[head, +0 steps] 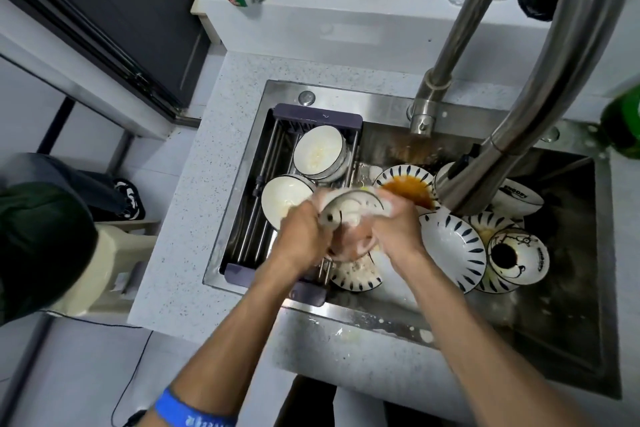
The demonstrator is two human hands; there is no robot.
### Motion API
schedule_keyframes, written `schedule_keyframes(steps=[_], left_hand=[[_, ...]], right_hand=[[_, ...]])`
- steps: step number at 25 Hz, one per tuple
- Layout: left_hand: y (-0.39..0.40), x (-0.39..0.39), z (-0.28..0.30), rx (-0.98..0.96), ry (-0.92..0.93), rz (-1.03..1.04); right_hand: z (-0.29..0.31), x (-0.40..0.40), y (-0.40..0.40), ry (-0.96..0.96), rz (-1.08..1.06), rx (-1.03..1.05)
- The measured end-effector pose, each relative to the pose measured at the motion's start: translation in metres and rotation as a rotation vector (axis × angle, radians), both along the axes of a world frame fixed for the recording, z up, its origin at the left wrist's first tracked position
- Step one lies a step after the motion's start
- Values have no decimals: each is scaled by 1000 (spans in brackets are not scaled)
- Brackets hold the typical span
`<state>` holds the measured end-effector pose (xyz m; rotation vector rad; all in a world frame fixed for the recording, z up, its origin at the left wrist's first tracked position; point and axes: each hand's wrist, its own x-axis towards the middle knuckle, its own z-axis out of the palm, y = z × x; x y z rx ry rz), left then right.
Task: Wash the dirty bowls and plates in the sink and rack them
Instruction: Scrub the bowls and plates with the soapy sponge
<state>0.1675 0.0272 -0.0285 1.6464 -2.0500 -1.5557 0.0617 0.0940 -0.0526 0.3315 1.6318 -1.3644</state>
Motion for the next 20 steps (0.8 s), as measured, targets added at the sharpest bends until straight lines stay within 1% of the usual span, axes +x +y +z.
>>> schedule_keyframes(steps=[1,2,3,5,6,7,8,9,10,12,14,15,17,19,20], left_hand=[[-3,-1,2,-55,42,62],[0,0,9,-99,75,153],[5,3,13,-103,77,179],[11,6,15,-70,46,44],[11,7,12,-111,39,14],[12,9,16,-160,67,68],[14,8,19,-206,101,141],[17,5,21,-263,113,176],[17,4,21,-307,87,169],[-4,2,18,-285,70,189],[-46,-9,10,-254,76,284],[-69,-17,7,-257,37,317],[-107,-37,-4,-250,-95,296],[-129,-56,-24,-219,-221,259],[-137,-60,-36,-214,-281,236]], right_hand=[[-2,0,1,29,6,-42],[1,7,3,47,54,-32],[3,12,6,22,89,16],[-9,13,8,183,230,76],[-9,9,4,258,234,42],[-6,7,-1,241,150,-16],[-5,4,-3,195,54,-64],[-8,2,-4,107,-22,-91],[-6,6,-4,10,-39,-92],[-6,14,-4,-122,2,-198],[-5,14,1,-208,-44,-342],[-2,14,3,-252,-86,-375],[-8,20,15,-317,-94,-352],[-21,23,34,-350,-64,-312],[-29,23,45,-347,-73,-252]])
